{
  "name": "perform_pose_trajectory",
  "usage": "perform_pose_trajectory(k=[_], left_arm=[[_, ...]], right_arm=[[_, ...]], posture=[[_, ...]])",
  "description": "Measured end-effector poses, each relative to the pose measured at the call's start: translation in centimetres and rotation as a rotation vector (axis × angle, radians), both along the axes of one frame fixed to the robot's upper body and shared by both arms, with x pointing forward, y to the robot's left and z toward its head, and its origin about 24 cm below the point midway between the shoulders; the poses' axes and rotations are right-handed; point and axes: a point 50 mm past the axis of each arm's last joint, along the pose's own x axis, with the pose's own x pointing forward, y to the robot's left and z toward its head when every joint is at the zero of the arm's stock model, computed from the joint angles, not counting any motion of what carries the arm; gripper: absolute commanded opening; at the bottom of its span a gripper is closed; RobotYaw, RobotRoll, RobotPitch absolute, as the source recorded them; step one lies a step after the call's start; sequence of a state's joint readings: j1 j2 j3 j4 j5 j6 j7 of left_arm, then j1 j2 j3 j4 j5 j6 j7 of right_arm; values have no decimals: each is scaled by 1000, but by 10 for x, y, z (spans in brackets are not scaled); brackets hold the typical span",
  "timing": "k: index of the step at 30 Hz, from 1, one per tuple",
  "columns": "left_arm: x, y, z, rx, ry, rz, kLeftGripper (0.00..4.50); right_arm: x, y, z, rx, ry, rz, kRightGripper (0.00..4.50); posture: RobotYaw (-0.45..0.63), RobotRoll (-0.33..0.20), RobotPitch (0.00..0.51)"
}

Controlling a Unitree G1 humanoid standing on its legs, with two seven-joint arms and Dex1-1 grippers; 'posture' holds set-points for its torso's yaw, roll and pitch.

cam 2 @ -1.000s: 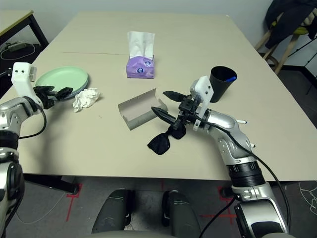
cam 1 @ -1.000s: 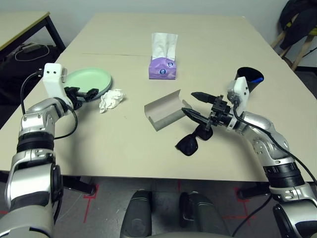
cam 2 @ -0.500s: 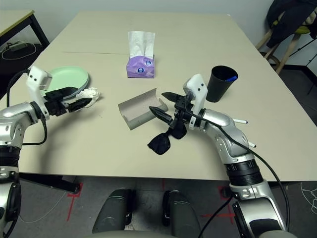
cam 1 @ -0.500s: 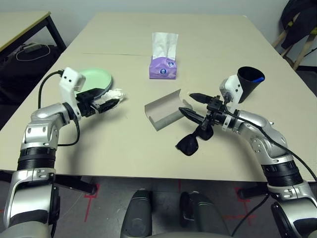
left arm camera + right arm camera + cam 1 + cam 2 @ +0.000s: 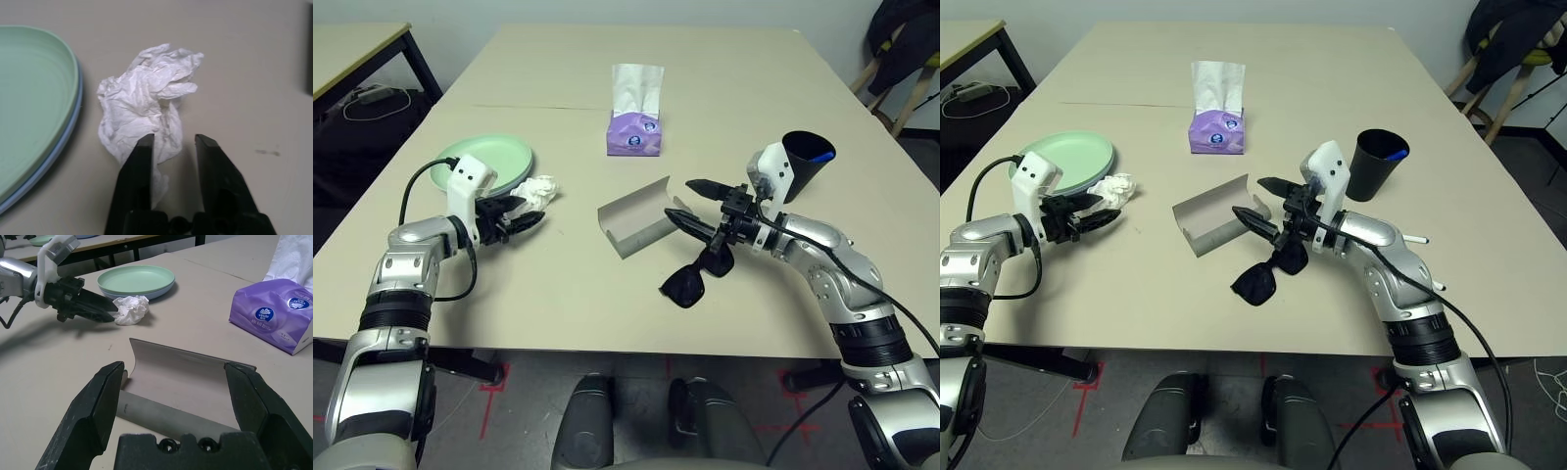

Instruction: Organize and tidy the items on the table.

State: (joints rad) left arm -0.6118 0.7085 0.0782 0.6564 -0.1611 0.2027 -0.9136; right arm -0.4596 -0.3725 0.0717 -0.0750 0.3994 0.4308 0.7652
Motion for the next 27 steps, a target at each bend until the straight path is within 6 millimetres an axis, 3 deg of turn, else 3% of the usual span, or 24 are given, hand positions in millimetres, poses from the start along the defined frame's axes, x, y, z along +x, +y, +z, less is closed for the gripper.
perform_pose_trajectory(k=[2,11,14,24,27], left_arm=[[2,1,2,9,-14,9,39],[6,-1,9,22,-48,7,39],[9,-4,13,18,-66,-2,595],[21,-20,32,65,-125,-77,4371],[25,-22,30,97,-118,-90,4444]], right_arm=[[0,0,0,1,0,1,4500],[-1,1,-1,5,3,3,4500],[-1,1,-3,5,8,4,4500],[-1,1,-3,7,6,7,4500],[-1,1,-2,8,3,7,4500]], posture=[[160,0,110],[162,0,112],[162,0,114],[154,0,115],[151,0,116]])
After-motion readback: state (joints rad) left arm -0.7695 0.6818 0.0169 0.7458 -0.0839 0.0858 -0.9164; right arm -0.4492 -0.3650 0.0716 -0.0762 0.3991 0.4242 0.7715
